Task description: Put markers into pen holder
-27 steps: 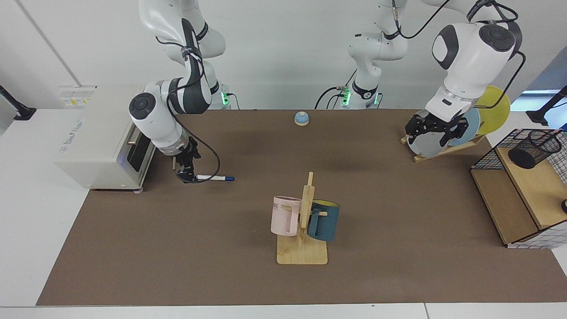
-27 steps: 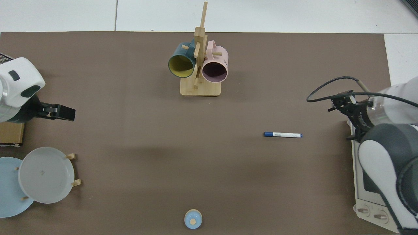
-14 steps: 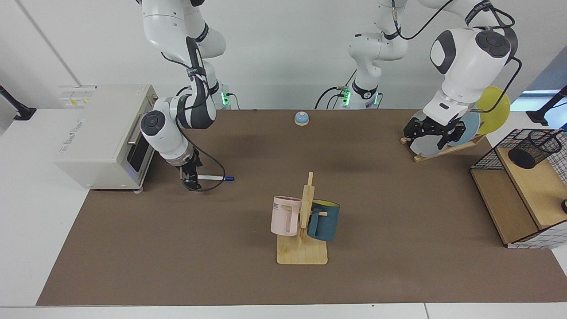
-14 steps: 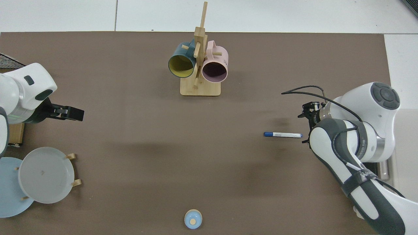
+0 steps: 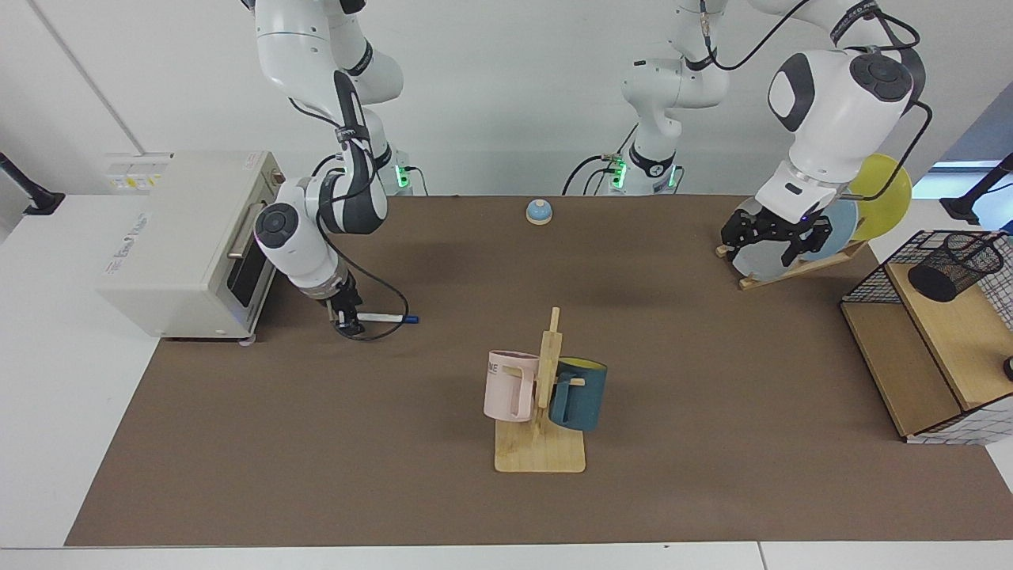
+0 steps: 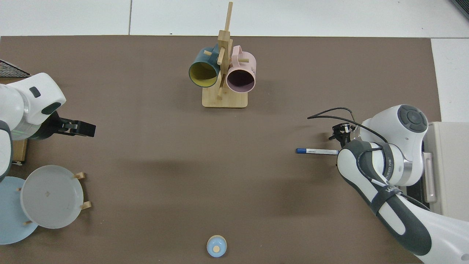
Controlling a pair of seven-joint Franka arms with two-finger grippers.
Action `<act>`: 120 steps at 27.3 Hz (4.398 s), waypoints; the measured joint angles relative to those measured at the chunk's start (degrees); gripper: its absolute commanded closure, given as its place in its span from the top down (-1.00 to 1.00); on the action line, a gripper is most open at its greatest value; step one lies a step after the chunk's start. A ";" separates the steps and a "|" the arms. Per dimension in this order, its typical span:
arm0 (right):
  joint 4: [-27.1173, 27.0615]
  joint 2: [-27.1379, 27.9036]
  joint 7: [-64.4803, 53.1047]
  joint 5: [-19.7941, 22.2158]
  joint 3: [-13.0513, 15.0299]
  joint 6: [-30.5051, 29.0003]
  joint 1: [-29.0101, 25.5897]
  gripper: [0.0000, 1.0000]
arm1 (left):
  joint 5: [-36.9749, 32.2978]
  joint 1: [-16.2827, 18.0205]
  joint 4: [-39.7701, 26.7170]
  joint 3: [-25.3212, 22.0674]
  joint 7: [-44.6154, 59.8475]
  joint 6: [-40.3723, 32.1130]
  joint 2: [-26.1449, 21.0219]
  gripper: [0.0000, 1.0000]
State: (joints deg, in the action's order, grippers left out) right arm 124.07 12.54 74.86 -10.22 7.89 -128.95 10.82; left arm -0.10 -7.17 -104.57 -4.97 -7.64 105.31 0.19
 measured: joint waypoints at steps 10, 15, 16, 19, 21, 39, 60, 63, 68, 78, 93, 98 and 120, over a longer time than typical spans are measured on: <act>-0.09 -0.01 -4.96 -3.46 0.12 -0.07 -0.19 -1.00 | 0.01 -0.07 -0.06 0.08 -0.20 0.00 0.03 1.00; -0.65 -0.42 -6.43 -4.26 0.06 1.78 -0.23 -1.00 | 0.28 -0.08 -0.04 0.01 -6.15 -0.57 0.10 1.00; -1.18 -0.81 -6.51 -4.44 0.03 3.06 -0.21 -1.00 | 0.59 -0.08 -0.01 -0.02 -7.33 -0.63 0.15 1.00; -3.82 -2.74 -6.56 -5.42 -0.05 8.36 -0.14 -1.00 | 1.21 -0.08 0.03 -0.05 -9.14 -0.69 0.33 1.00; -6.02 -4.61 -6.56 -6.74 -0.08 11.99 -0.03 -1.00 | 1.39 -0.09 0.15 -0.02 -9.66 -0.94 0.47 1.00; -21.08 -10.25 20.03 -24.52 -0.78 21.40 10.72 -1.00 | 2.45 -4.53 4.84 0.98 -27.13 -4.65 0.87 1.00; -21.27 -9.27 34.01 -26.59 -1.11 7.31 25.34 -1.00 | -1.70 -7.82 9.72 9.07 -55.55 -3.71 0.81 1.00; -21.27 -9.12 34.55 -26.61 -1.11 6.70 26.37 -1.00 | -1.68 -7.95 9.71 10.12 -57.72 -3.74 0.80 1.00; -21.27 -8.81 34.64 -26.56 -1.11 6.41 27.43 -1.00 | -1.68 -8.44 9.53 12.81 -59.99 -4.42 0.80 1.00; -21.28 -8.58 34.64 -26.30 -0.95 6.35 27.64 -1.00 | -0.72 -9.08 8.72 13.84 -61.12 -10.25 1.94 1.00; -21.28 -8.51 34.64 -26.27 -0.88 6.35 27.66 -1.00 | -0.58 -11.13 6.98 15.81 -58.14 -7.29 3.40 -0.24; -21.28 -8.48 34.64 -26.27 -0.86 6.35 27.67 -1.00 | -0.56 -11.52 5.72 16.12 -57.24 -5.82 3.35 -1.00; -21.29 -8.47 34.46 -18.21 -0.63 6.36 27.89 0.99 | -0.43 -11.52 5.22 15.62 -53.92 -5.01 3.27 -1.00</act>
State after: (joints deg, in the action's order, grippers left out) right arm 102.77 4.07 109.32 -28.44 7.25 -122.58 38.71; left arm -0.53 -18.69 -99.35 10.65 -61.56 100.30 3.46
